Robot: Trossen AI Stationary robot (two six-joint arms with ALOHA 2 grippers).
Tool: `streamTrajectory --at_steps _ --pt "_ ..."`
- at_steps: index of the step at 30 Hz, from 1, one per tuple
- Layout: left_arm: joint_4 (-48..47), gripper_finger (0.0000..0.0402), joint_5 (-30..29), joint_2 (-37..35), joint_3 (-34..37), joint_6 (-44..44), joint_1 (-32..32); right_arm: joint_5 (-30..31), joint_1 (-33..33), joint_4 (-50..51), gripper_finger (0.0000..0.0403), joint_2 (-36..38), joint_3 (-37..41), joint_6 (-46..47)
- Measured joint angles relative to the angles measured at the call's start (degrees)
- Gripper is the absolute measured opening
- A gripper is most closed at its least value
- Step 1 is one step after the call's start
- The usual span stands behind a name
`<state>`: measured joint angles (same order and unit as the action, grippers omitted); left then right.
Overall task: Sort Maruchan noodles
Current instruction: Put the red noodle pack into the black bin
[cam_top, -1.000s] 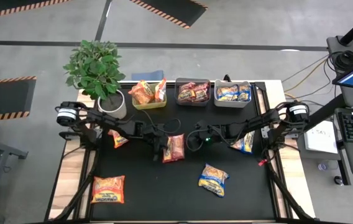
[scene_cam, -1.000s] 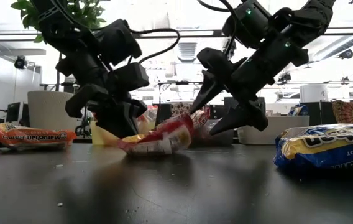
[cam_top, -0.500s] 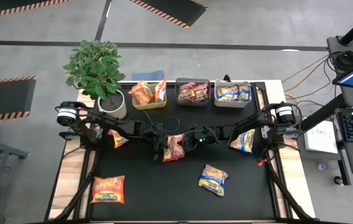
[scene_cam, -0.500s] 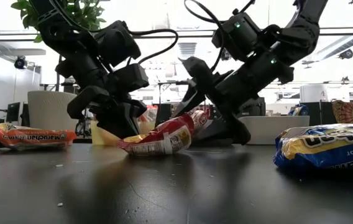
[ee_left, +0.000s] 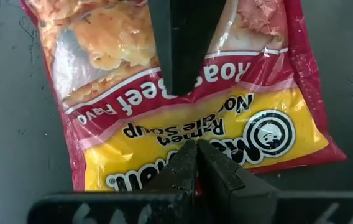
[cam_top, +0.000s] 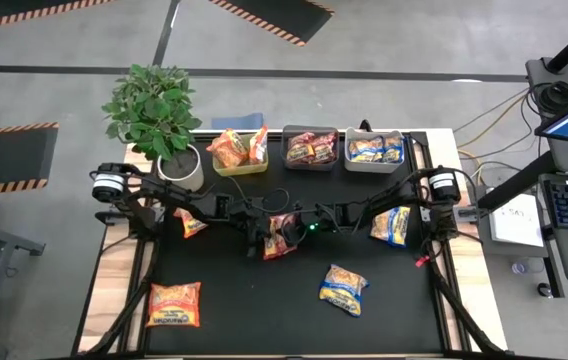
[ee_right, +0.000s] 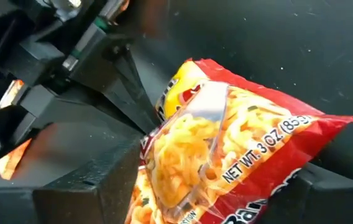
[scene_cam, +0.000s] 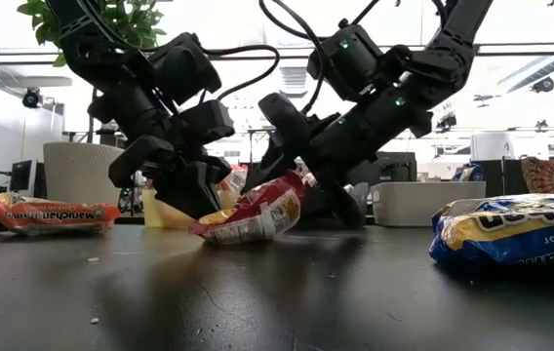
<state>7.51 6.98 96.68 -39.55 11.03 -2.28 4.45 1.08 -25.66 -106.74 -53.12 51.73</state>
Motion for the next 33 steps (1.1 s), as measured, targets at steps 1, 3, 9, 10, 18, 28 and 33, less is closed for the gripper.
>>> streamTrajectory --at_steps 1,3,9,10,18,28,33 --pt "0.0 0.0 0.0 0.0 0.0 0.0 0.0 0.0 0.0 0.02 0.025 0.03 0.0 -0.32" --pt "0.02 0.0 0.07 0.0 0.0 0.0 0.0 0.0 0.0 0.08 0.023 0.05 0.0 -0.59" --pt "-0.04 0.0 0.44 -0.35 0.03 0.0 -0.02 0.0 0.0 0.1 0.0164 0.09 0.02 -0.8" --pt "-0.17 0.0 0.44 -0.54 0.07 0.0 -0.01 -0.02 0.0 0.08 0.0152 0.09 0.02 -0.99" --pt "-3.13 0.0 -1.1 -4.44 0.15 1.39 -0.09 -0.48 0.0 0.34 0.0084 1.02 0.04 -3.38" --pt "-3.8 0.0 -2.73 -16.48 0.11 6.15 -0.09 1.01 0.02 5.35 0.0066 7.77 0.07 -9.28" --pt "-0.92 0.0 -3.6 -22.8 0.07 8.69 -0.09 7.29 0.02 12.19 0.0066 13.8 0.14 -13.3"
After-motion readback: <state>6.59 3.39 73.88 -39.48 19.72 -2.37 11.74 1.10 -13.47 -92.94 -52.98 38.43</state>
